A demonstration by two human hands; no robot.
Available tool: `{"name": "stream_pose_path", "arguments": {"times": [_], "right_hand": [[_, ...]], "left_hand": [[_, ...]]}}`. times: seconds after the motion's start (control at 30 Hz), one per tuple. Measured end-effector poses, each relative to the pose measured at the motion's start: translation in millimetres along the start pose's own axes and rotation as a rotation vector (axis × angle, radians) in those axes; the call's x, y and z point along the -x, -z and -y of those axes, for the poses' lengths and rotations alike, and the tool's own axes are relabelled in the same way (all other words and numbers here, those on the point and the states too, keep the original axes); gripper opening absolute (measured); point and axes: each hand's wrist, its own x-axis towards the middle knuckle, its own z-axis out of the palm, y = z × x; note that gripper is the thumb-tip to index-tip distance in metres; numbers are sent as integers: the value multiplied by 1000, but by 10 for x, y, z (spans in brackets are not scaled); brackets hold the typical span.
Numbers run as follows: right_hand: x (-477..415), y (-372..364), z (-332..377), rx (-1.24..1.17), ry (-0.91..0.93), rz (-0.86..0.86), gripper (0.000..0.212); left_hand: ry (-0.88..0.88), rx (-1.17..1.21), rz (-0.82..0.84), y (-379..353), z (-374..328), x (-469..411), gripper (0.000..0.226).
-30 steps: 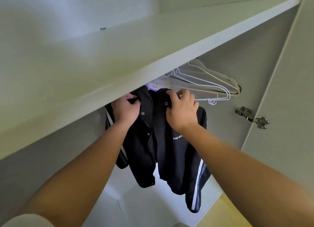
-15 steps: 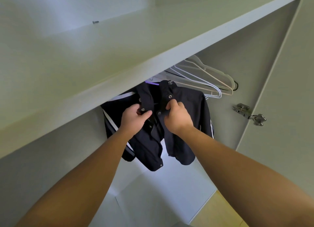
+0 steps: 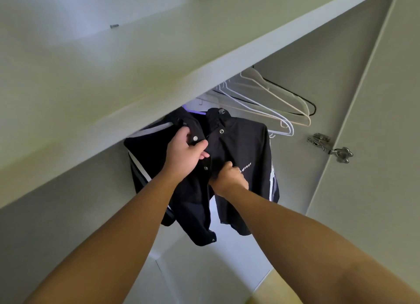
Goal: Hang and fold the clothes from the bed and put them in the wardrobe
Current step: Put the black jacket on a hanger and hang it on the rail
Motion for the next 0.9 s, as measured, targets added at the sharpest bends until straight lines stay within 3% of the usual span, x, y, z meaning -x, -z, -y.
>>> {"name": "stream_pose_path", "arguments": {"times": [0.13,0.33,0.5,0.6,0.67,0.77,0.9], "right_hand": [[6,-30,-80,71,-7,6,82],[15,-110,-98,206,37,59,33],[-2,-150,-219,182,121,-9,36],[46,-168,-415,-4,109,-1,37],[81,-207,-576,-294,83,-72,22],[130,-227,-769,-643,-92,-166,16],[80,-162,-992,-731,-188,-267,7]], "left_hand": [[2,24,32,24,-62,132,22],[88,-52,-41,18,-164,282,29],[106,-79,-126,2,-203,338,31],[93,-97,-175,-29,-141,401,31],[102,-79,-219,-60,-77,416,34],[106,-124,-236,-160,72,421,39],[153,-184,-133,-349,428,481,40]]}}
